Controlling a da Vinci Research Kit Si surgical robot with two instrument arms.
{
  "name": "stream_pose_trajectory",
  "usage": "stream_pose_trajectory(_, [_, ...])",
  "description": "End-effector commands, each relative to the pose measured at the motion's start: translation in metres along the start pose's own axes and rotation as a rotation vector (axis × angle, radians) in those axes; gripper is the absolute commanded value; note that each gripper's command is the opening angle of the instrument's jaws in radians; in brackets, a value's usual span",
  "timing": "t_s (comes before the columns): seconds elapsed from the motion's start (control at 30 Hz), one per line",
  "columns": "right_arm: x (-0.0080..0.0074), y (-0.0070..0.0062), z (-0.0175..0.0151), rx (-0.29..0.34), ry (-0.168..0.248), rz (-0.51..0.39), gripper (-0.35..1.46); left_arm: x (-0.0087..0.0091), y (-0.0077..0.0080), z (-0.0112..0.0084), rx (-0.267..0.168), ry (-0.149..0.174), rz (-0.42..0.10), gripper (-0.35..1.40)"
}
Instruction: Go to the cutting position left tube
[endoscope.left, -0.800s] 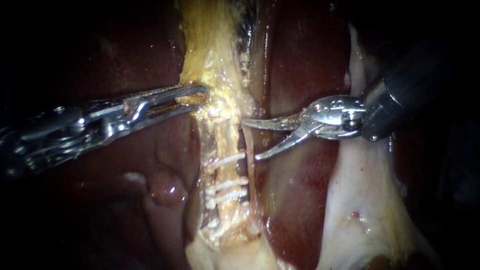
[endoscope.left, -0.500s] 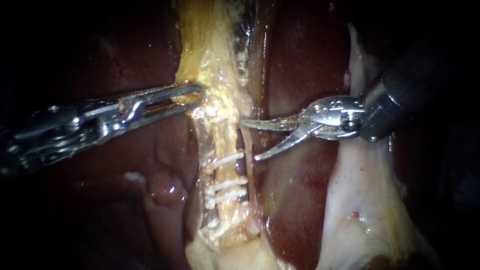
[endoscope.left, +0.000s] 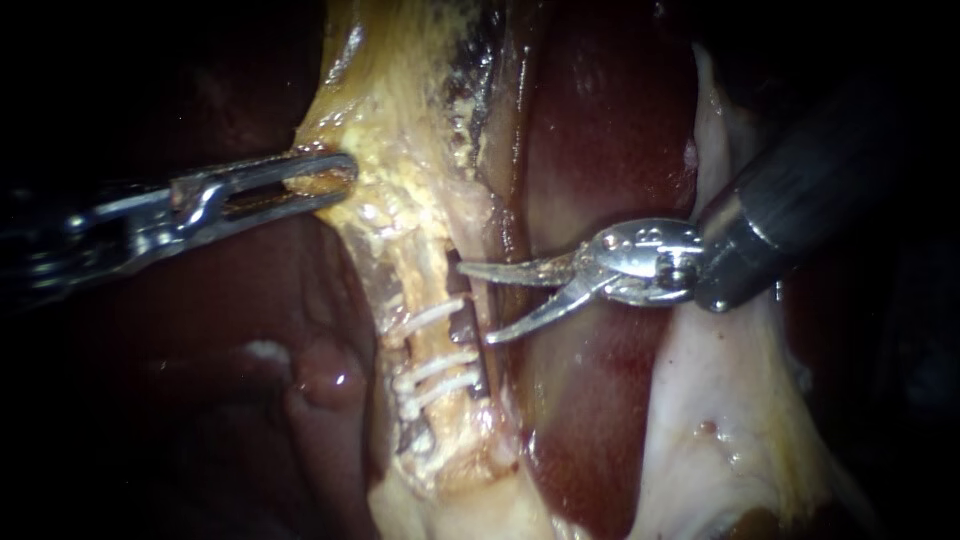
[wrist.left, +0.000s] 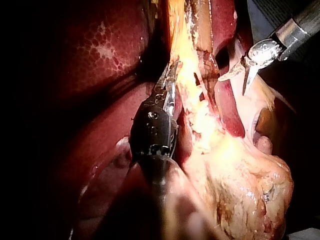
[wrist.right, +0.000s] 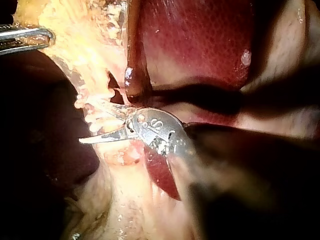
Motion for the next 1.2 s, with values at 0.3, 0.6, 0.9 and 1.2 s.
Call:
stream_pose_trajectory(0.3, [-0.0026, 0.0007, 0.0024, 0.055, -0.082, 0.056, 1.31, -0.0009, -0.0005, -0.0014, 0.004, -0.014, -0.014, -0.35])
stream_pose_trajectory(0.6, [-0.0042, 0.0021, 0.0033, 0.048, -0.119, 0.084, 1.30, -0.0013, -0.0011, -0.0022, 0.005, -0.024, -0.013, -0.35])
stream_pose_trajectory(0.9, [-0.0048, 0.0033, 0.0032, 0.039, -0.133, 0.090, 1.28, -0.0016, -0.0016, -0.0028, 0.006, -0.029, -0.010, -0.35])
stream_pose_trajectory(1.2, [-0.0050, 0.0044, 0.0034, 0.025, -0.137, 0.097, 1.28, -0.0018, -0.0024, -0.0034, 0.006, -0.037, -0.008, -0.35])
